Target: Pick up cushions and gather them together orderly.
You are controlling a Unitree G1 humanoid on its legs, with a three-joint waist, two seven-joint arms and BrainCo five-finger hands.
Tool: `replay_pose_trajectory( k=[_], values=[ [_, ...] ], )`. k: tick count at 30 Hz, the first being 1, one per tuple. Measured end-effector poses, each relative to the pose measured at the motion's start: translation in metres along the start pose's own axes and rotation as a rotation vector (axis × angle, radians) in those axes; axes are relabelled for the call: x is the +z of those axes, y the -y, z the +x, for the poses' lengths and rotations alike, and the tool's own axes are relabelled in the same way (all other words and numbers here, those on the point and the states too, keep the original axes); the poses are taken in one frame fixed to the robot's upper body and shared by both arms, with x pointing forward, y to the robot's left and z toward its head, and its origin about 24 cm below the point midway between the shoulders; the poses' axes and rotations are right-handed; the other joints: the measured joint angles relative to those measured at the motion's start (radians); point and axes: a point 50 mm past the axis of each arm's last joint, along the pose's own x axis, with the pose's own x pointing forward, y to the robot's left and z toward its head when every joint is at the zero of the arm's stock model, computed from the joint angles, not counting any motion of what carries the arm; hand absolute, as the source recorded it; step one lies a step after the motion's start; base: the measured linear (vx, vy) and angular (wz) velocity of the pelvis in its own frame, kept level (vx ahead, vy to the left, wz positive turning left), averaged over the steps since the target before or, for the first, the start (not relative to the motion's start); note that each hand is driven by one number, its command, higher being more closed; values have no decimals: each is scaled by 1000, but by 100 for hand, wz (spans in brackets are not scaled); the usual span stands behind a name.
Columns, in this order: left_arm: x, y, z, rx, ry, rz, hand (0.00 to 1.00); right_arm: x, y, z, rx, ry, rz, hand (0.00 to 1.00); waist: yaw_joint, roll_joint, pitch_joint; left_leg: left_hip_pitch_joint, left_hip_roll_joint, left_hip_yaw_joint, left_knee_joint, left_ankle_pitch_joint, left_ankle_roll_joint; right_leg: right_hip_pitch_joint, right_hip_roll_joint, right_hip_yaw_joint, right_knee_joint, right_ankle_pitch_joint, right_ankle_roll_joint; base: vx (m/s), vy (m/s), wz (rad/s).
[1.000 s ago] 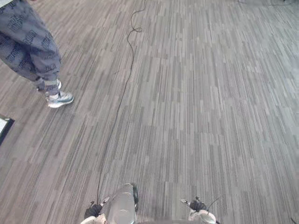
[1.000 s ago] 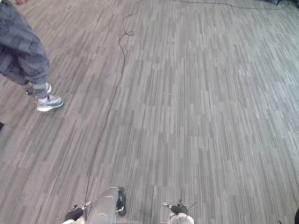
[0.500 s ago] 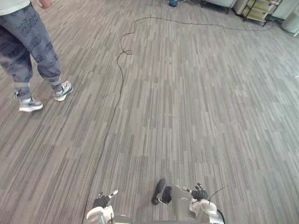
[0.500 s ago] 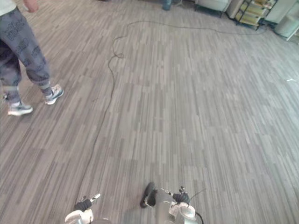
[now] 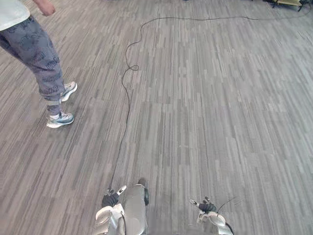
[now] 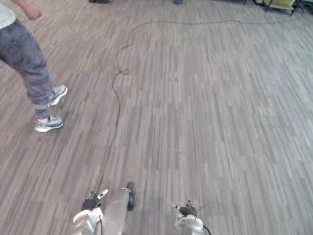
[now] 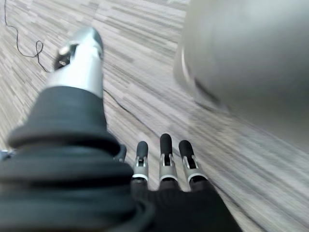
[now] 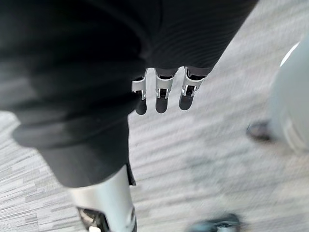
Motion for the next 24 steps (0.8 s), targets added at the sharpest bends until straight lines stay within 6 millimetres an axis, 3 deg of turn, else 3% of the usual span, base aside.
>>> replay_pose_trajectory(
  k=[2,3,4,5,7,8,9,11,14,15,16,17,18,19,20,21,23,24],
  values=[
    [2,-9,1,33,2,-38,0,3,0,0,-3,15,2,0,7,-44,-11,43,-1,72,99,-113,38,-38,-52,101,176,26,33,707,366,-66],
    [0,-11,1,41,-7,-35,0,4,-1,0,0,23,-6,0,11,-48,-10,88,-1,97,98,-140,53,-93,-66,138,322,60,65,697,325,-95],
    [-4,-14,1,49,-29,-30,0,5,0,0,2,31,-15,0,5,-44,-6,168,-1,124,82,-164,68,-189,-72,167,570,104,121,541,236,-97],
    [-8,-15,0,54,-51,-21,0,3,2,0,-1,25,-19,0,-4,-35,0,233,-1,127,68,-166,72,-251,-73,148,731,109,129,477,166,-107],
    [-16,-11,-1,48,-88,5,0,-7,7,-3,-10,5,-30,0,-8,1,8,396,23,158,-18,-169,71,-395,-75,14,895,80,66,438,105,-104],
    [-14,-9,0,40,-84,8,0,-1,6,-3,-6,34,-27,0,-22,7,9,452,37,171,-64,-182,60,-447,-75,-73,889,64,34,376,70,-83],
    [-15,-8,0,39,-87,9,0,1,3,-3,0,46,-32,0,-35,15,12,500,51,182,-109,-206,27,-499,-75,-154,852,55,19,400,56,-56],
    [-10,-7,3,31,-83,29,0,5,1,-3,8,60,-37,0,-53,-14,16,584,60,240,-173,-254,-35,-578,-84,-297,695,55,3,458,16,-56],
    [-10,-5,4,15,-89,82,0,5,7,-2,-10,56,-24,0,-56,-25,19,696,46,318,-246,-272,-78,-618,-37,-437,339,134,-34,424,-26,-63],
    [-11,-3,4,5,-94,98,0,7,9,-1,-15,61,-18,0,-70,-25,19,733,33,319,-278,-273,-94,-622,-24,-445,260,167,-54,507,-50,-18],
    [-16,-2,2,2,-106,108,0,9,9,-1,-15,65,-20,0,-82,-17,14,760,31,313,-292,-279,-110,-617,-19,-443,240,193,-95,598,-85,21],
    [-21,0,0,-5,-118,126,0,10,9,-1,-11,66,-35,0,-100,-1,-6,777,41,275,-266,-278,-121,-614,3,-441,269,240,-184,645,-134,19],
    [-24,1,-1,-13,-133,152,0,10,12,0,-9,66,-51,0,-103,36,-24,733,105,219,-130,-259,-148,-596,37,-448,287,195,-197,658,-146,-2],
    [-27,1,-2,-13,-140,157,0,11,14,0,-11,70,-52,0,-103,57,-29,675,150,161,29,-217,-131,-570,71,-449,288,164,-203,648,-185,-41],
    [-30,2,-3,-13,-152,156,0,15,16,0,-15,82,-60,0,-100,87,-23,590,195,90,255,-90,-55,-525,120,-432,281,128,-207,625,-144,-95],
    [-37,-2,-6,-3,-174,157,0,16,17,0,-15,83,-68,0,-87,120,-22,503,232,39,462,83,-33,-474,177,-384,263,93,-222,747,-94,-127],
    [-32,-5,-6,7,-149,145,0,16,10,2,-1,73,-74,0,-80,122,-6,369,231,-11,643,-4,-55,-392,216,-311,242,49,-228,693,-10,-124],
    [-24,-6,-4,9,-117,148,0,11,2,2,23,37,-94,0,-67,96,3,278,195,-27,635,-64,-56,-305,220,-249,198,31,-219,636,-30,-103]
  ],
)
